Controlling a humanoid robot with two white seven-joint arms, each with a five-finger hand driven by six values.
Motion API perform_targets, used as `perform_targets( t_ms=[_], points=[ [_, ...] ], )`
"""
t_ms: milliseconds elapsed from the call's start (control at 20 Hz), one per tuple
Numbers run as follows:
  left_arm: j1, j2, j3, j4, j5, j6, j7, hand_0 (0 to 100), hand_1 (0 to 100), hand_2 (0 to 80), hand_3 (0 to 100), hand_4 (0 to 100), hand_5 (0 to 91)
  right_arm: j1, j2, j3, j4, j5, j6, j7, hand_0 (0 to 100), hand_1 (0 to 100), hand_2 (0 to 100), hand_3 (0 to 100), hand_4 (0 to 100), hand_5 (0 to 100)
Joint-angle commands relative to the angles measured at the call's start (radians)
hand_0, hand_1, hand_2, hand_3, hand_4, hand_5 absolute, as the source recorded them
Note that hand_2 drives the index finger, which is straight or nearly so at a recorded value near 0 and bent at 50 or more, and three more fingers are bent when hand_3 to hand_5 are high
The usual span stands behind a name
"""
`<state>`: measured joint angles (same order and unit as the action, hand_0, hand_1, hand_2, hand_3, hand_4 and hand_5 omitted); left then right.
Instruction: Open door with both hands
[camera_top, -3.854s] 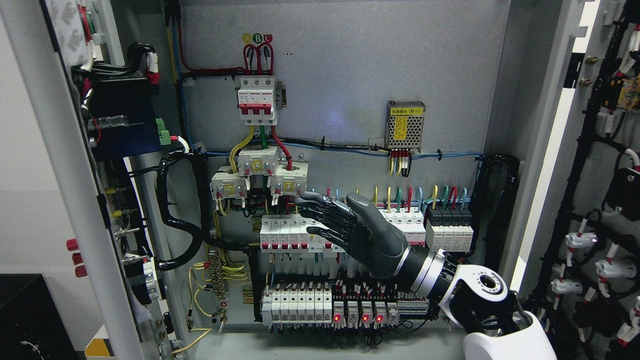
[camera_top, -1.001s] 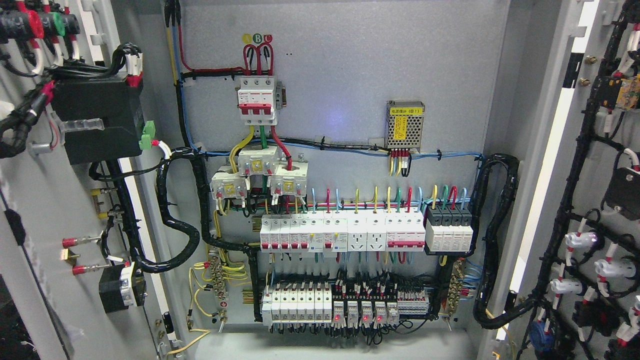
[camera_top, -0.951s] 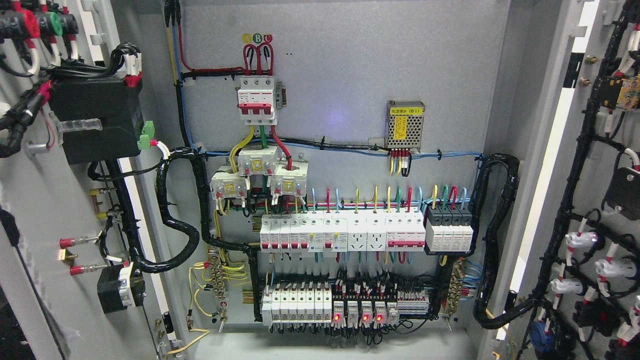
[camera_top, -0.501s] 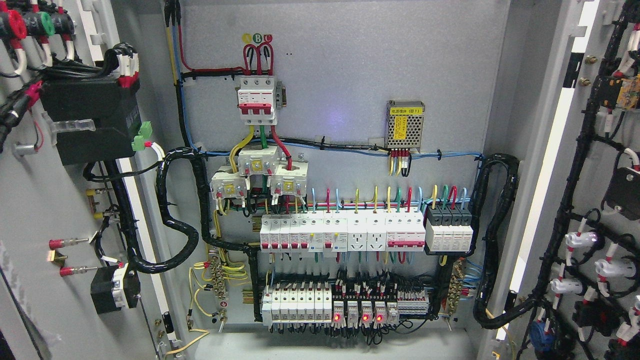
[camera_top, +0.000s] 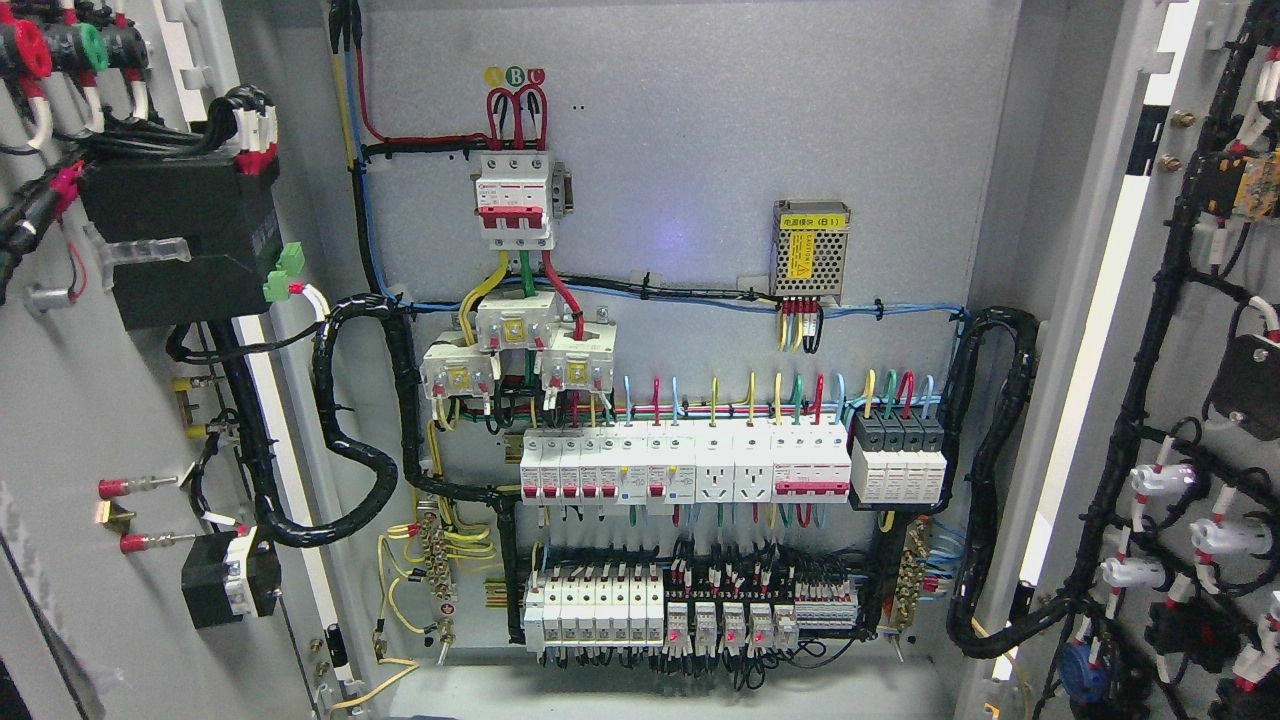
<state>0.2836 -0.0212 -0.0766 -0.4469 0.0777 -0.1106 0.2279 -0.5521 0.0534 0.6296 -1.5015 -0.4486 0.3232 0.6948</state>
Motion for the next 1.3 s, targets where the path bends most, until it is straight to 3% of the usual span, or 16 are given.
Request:
perform_targets(
  t_ms=[0, 100, 250, 400, 501, 751, 901, 1051, 1251],
  points=[
    [0.097, 0.089, -0.159, -0.419, 0.001, 0.006, 0.005, 0, 0, 0.0, 0, 0, 0.0, 0.064, -0.155, -0.156, -0.043, -0.002, -0.051, 0.000, 19, 0, 0, 0, 0, 0],
    [0.140, 0.125, -0.198, -0.543, 0.001, 0.008, 0.005, 0, 0, 0.0, 0, 0, 0.0, 0.081, -0.182, -0.186, -0.049, -0.001, -0.113, -0.001, 19, 0, 0, 0, 0, 0],
    [0.190, 0.174, -0.241, -0.711, 0.001, 0.011, 0.005, 0, 0, 0.0, 0, 0, 0.0, 0.101, -0.188, -0.211, -0.089, 0.007, -0.139, -0.029, 19, 0, 0, 0, 0, 0],
    [0.227, 0.228, -0.288, -0.852, 0.001, 0.009, 0.005, 0, 0, 0.0, 0, 0, 0.0, 0.142, -0.198, -0.217, -0.153, 0.013, -0.194, -0.199, 19, 0, 0, 0, 0, 0],
    [0.261, 0.283, -0.334, -0.974, 0.002, 0.008, 0.005, 0, 0, 0.0, 0, 0, 0.0, 0.175, -0.202, -0.215, -0.195, 0.018, -0.222, -0.251, 19, 0, 0, 0, 0, 0],
    [0.302, 0.354, -0.374, -1.228, 0.002, 0.014, 0.004, 0, 0, 0.0, 0, 0, 0.0, 0.274, -0.202, -0.223, -0.325, 0.094, -0.230, -0.267, 19, 0, 0, 0, 0, 0],
    [0.302, 0.395, -0.431, -1.334, 0.001, 0.012, -0.033, 0, 0, 0.0, 0, 0, 0.0, 0.329, -0.210, -0.249, -0.374, 0.096, -0.289, -0.278, 19, 0, 0, 0, 0, 0],
    [0.299, 0.400, -0.456, -1.403, 0.001, 0.014, -0.068, 0, 0, 0.0, 0, 0, 0.0, 0.389, -0.280, -0.251, -0.405, 0.100, -0.361, -0.278, 19, 0, 0, 0, 0, 0],
    [0.284, 0.400, -0.457, -1.477, -0.001, 0.019, -0.070, 0, 0, 0.0, 0, 0, 0.0, 0.438, -0.319, -0.264, -0.416, 0.100, -0.433, -0.276, 19, 0, 0, 0, 0, 0]
  ],
)
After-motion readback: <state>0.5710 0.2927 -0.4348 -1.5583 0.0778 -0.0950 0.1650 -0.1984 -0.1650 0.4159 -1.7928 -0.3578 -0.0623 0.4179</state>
